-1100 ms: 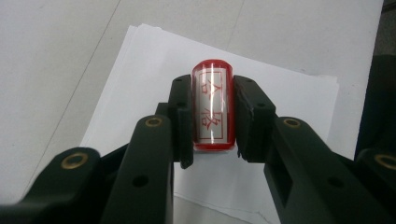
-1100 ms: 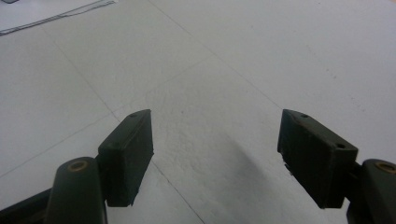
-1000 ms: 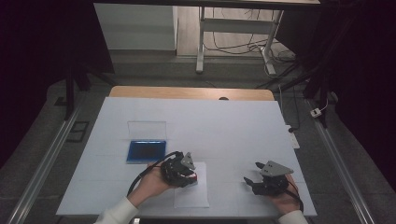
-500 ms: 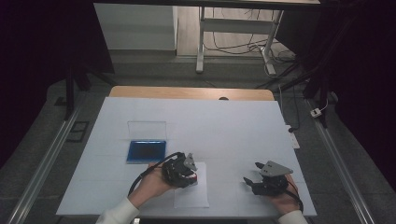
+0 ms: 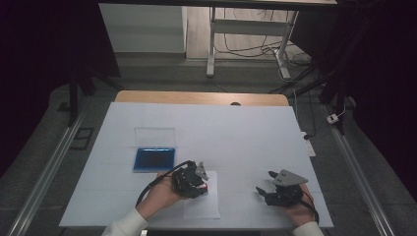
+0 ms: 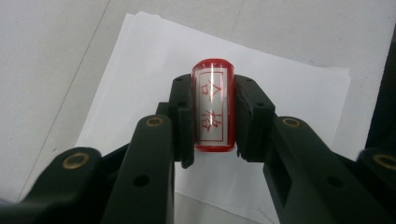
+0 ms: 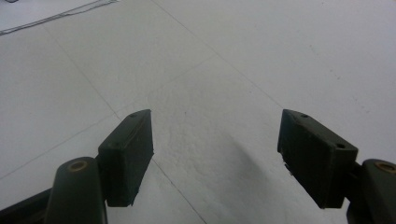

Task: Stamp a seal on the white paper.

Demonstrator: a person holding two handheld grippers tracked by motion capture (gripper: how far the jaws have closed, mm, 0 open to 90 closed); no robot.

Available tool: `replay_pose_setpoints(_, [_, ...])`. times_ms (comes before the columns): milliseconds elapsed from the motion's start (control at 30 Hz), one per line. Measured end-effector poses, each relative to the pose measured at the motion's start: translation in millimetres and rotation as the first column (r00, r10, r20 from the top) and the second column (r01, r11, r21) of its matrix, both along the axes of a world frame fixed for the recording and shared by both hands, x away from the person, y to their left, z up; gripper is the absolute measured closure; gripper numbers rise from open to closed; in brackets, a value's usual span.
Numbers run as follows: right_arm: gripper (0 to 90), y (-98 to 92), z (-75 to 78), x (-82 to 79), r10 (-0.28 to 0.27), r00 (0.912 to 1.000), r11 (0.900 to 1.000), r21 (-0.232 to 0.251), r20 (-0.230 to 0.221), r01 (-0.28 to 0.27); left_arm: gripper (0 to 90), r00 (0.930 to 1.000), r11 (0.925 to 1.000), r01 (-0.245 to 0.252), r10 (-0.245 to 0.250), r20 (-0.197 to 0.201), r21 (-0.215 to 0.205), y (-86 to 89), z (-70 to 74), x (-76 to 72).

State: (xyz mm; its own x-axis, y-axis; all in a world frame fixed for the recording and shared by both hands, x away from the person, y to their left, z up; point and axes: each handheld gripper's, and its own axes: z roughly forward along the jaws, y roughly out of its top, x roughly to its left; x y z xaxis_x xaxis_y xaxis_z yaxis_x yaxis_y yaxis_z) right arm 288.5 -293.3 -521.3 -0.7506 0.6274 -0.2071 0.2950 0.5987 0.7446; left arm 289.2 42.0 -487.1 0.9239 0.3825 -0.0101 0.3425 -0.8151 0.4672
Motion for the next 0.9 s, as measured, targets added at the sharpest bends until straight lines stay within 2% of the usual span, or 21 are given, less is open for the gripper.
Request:
replay_pose_setpoints(100, [26.2, 0.0, 0.0, 0.1, -0.001, 1.0000, 1.000, 0.000, -0.001, 0.001, 70.6, 1.0000, 1.0000, 0.001, -0.001, -0.003, 0.000, -0.5, -0.1, 0.4])
replay_pose_setpoints(500, [26.2, 0.6, -0.1, -0.1, -0.002, 1.0000, 1.000, -0.008, 0.002, 0.002, 70.7, 1.0000, 0.9988, -0.003, 0.003, -0.005, 0.049, -7.4, 2.5, 0.3])
replay_pose_setpoints(900, [26.3, 1.1, -0.4, 0.0, 0.004, 1.0000, 1.000, -0.002, 0.001, -0.004, 70.7, 1.0000, 0.9986, -0.005, 0.005, -0.001, 0.052, -7.9, 2.2, -0.3])
